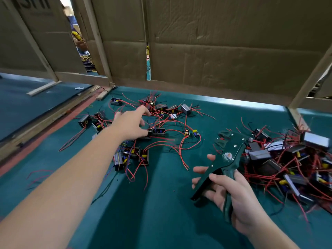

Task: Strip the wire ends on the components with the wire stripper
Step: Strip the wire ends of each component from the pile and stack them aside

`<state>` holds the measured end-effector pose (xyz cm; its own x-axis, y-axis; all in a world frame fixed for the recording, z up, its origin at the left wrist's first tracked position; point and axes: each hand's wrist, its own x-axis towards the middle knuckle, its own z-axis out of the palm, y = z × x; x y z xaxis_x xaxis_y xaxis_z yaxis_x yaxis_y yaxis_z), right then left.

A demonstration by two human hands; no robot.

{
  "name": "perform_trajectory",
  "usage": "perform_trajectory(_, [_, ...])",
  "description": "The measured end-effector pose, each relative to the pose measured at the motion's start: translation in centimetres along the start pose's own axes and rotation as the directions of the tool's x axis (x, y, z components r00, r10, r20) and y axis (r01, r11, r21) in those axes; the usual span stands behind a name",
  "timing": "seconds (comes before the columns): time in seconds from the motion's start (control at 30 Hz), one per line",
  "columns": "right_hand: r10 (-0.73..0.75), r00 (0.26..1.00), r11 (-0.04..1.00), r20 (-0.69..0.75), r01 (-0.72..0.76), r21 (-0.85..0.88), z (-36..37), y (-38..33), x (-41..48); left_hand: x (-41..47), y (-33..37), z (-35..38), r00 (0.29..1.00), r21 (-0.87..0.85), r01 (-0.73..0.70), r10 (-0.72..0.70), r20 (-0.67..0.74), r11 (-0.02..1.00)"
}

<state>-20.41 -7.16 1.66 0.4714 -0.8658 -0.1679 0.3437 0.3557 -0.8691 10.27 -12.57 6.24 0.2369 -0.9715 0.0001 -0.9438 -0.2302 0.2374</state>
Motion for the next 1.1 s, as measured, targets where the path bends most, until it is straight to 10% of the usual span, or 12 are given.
perform_trajectory(0.2, [-0.013, 0.998, 0.999, -0.054, 0.015, 0.037, -0.3, -0.1, 0.1, -1.1, 0.8, 1.7, 0.983, 0.102, -0.181, 0.183, -0.012, 0.978])
perform_trajectory(0.33, [-0.021, 0.998, 0.998, -0.067, 0.025, 0.054, -0.4, -0.3, 0.0, -1.0, 1.7, 2.3, 0.870, 0.207, -0.366, 0.412, -0.269, 0.907])
perform_trajectory(0.57, [-0.027, 0.995, 0.998, -0.096, 0.032, 0.054, -0.8, -0.5, 0.0, 0.3, 4.0, 2.2, 0.901, 0.535, -0.271, 0.407, -0.153, 0.800])
perform_trajectory(0.7, [-0.047, 0.993, 0.996, -0.107, 0.055, 0.071, -1.1, -0.8, 0.1, -0.2, 5.5, 1.0, 0.870, -0.165, -0.348, 0.253, -0.423, 0.923])
perform_trajectory(0.8, [-0.059, 0.993, 0.993, -0.103, 0.069, 0.094, -1.1, -1.0, 0.1, -1.1, 7.5, -1.2, 0.870, -0.712, -0.426, 0.037, -0.492, 0.559])
perform_trajectory(0.9, [-0.063, 0.994, 0.990, -0.094, 0.074, 0.123, -1.3, -1.0, 0.3, -2.0, 9.4, -2.9, 0.901, -0.874, -0.427, 0.027, -0.433, 0.231])
perform_trajectory(1.1, [-0.102, 0.992, 0.983, -0.077, 0.112, 0.142, -1.6, -1.6, 0.1, -3.9, 11.6, -2.4, 0.967, -0.969, -0.246, 0.062, -0.248, -0.032])
